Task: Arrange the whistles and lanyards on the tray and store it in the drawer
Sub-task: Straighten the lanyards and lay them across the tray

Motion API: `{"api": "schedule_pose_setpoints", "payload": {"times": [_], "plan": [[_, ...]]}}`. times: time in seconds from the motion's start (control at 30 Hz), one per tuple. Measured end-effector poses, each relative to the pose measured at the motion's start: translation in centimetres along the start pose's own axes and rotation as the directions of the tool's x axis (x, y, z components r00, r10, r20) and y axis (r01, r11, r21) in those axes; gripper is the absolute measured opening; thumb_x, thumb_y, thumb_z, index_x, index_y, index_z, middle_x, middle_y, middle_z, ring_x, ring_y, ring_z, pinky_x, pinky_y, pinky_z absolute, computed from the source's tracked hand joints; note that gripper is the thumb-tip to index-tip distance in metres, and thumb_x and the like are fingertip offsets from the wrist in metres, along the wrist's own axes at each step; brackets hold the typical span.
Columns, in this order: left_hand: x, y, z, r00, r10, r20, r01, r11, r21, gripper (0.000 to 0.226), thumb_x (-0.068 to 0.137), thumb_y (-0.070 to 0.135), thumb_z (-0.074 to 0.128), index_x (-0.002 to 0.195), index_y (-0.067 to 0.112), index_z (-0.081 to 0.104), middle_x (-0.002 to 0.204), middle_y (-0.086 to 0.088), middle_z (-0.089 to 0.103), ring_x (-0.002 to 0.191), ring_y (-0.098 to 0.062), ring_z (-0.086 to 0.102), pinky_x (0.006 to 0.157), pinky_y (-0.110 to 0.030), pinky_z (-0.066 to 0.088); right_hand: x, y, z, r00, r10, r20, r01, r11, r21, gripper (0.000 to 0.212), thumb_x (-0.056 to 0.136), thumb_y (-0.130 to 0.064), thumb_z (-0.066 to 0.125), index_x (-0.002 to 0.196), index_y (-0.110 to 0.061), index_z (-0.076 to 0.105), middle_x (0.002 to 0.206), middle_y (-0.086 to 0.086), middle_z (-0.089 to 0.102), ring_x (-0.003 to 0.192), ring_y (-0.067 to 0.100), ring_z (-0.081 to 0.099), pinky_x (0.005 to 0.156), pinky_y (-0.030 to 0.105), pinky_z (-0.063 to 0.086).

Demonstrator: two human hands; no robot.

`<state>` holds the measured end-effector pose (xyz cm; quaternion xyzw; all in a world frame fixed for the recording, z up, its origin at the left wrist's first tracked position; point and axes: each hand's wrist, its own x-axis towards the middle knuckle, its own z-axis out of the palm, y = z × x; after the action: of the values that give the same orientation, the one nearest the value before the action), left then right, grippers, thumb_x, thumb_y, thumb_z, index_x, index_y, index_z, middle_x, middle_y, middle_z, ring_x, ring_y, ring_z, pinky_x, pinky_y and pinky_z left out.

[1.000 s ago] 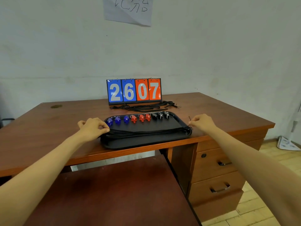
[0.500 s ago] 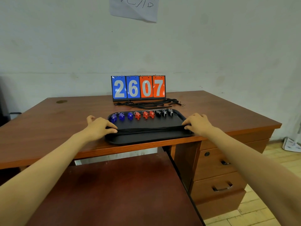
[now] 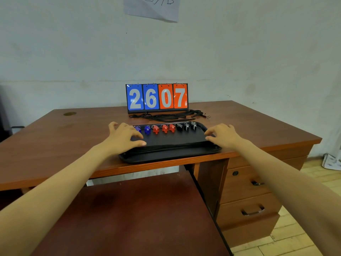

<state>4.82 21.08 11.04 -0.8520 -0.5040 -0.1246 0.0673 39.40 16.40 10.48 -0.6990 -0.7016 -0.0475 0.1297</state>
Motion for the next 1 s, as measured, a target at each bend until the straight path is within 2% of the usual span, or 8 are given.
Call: {"api": "schedule_pose_setpoints", "payload": {"times": [0.17, 0.23, 0.43, 0.6, 0.73, 0.8, 0.9, 1.0], "plan": [[5.5, 4.2, -0.4, 0.992, 0.113, -0.057, -0.121, 0.982, -0.143, 0.034, 0.085, 0.055, 0.052, 0.105, 0.032, 0.066, 0.107, 0.009, 0.063, 0.115, -0.013, 0.046, 0.107, -0.043, 0.015, 3.1, 0.1, -1.0, 0.999, 0.015, -0.039, -0.012, 0.997, 0.078, 0.027, 0.093, -0.035, 0.049, 0.114, -0.025, 0.063, 0.122, 0.0, 0.064, 0.112, 0.021, 0.057, 0.101, 0.047, 0.042], [8.7, 5.6, 0.0, 0.988, 0.151, -0.034, -0.155, 0.974, -0.164, 0.034, 0.086, 0.054, 0.051, 0.105, 0.03, 0.066, 0.107, 0.008, 0.064, 0.114, -0.013, 0.047, 0.107, -0.044, 0.016, 5.0, 0.5, -1.2, 0.999, 0.02, -0.029, -0.017, 0.995, 0.097, 0.027, 0.093, -0.033, 0.049, 0.113, -0.023, 0.063, 0.123, 0.001, 0.063, 0.111, 0.021, 0.058, 0.098, 0.045, 0.045], [19.4, 7.5, 2.7, 0.994, 0.106, 0.008, -0.102, 0.973, -0.209, 0.031, 0.091, 0.045, 0.048, 0.108, 0.026, 0.064, 0.112, 0.004, 0.065, 0.113, -0.018, 0.05, 0.105, -0.045, 0.016, 12.5, 3.3, -0.2, 0.998, 0.056, 0.013, -0.057, 0.994, 0.096, 0.028, 0.095, -0.018, 0.047, 0.118, -0.017, 0.062, 0.122, 0.006, 0.063, 0.106, 0.022, 0.06, 0.095, 0.039, 0.048], [25.4, 6.5, 5.9, 0.986, 0.113, 0.126, -0.093, 0.983, -0.156, 0.027, 0.093, 0.03, 0.051, 0.116, 0.024, 0.062, 0.125, 0.003, 0.06, 0.12, -0.02, 0.046, 0.105, -0.044, 0.018, 18.4, 5.5, 2.8, 0.987, 0.033, 0.158, -0.03, 0.999, -0.02, 0.047, 0.093, -0.001, 0.038, 0.131, -0.026, 0.053, 0.137, 0.005, 0.053, 0.121, 0.027, 0.051, 0.1, 0.044, 0.044], [27.0, 5.3, 8.3, 0.967, 0.14, 0.213, -0.111, 0.983, -0.144, 0.035, 0.093, 0.031, 0.049, 0.128, 0.026, 0.055, 0.132, 0.001, 0.054, 0.125, -0.022, 0.04, 0.106, -0.043, 0.018, 21.0, 5.3, 4.6, 0.957, -0.031, 0.289, 0.074, 0.988, -0.139, 0.05, 0.095, -0.007, 0.035, 0.136, -0.033, 0.045, 0.142, 0.007, 0.043, 0.134, 0.028, 0.033, 0.11, 0.051, 0.027], [27.1, 4.9, 9.0, 0.963, 0.14, 0.232, -0.109, 0.984, -0.139, 0.036, 0.093, 0.034, 0.05, 0.128, 0.026, 0.054, 0.13, 0.0, 0.053, 0.125, -0.022, 0.039, 0.106, -0.042, 0.017, 21.6, 5.1, 5.2, 0.958, -0.067, 0.279, 0.112, 0.983, -0.146, 0.045, 0.095, -0.011, 0.039, 0.132, -0.033, 0.05, 0.138, 0.004, 0.048, 0.128, 0.026, 0.04, 0.104, 0.048, 0.032], [26.9, 4.3, 9.4, 0.968, 0.137, 0.211, -0.105, 0.982, -0.158, 0.03, 0.091, 0.036, 0.054, 0.118, 0.026, 0.061, 0.121, 0.003, 0.056, 0.12, -0.019, 0.043, 0.101, -0.039, 0.019, 22.1, 5.1, 5.7, 0.98, -0.113, 0.162, 0.138, 0.979, -0.151, 0.025, 0.092, -0.018, 0.049, 0.112, -0.023, 0.063, 0.12, 0.002, 0.06, 0.111, 0.022, 0.05, 0.095, 0.042, 0.039], [26.6, 4.1, 9.2, 0.967, 0.141, 0.213, -0.099, 0.975, -0.197, 0.025, 0.088, 0.037, 0.057, 0.11, 0.025, 0.064, 0.118, 0.006, 0.06, 0.116, -0.017, 0.046, 0.1, -0.039, 0.02, 21.5, 4.7, 5.5, 0.981, -0.109, 0.16, 0.14, 0.969, -0.202, 0.015, 0.092, -0.016, 0.045, 0.101, -0.015, 0.058, 0.108, 0.005, 0.06, 0.104, 0.023, 0.049, 0.096, 0.043, 0.036]]}}
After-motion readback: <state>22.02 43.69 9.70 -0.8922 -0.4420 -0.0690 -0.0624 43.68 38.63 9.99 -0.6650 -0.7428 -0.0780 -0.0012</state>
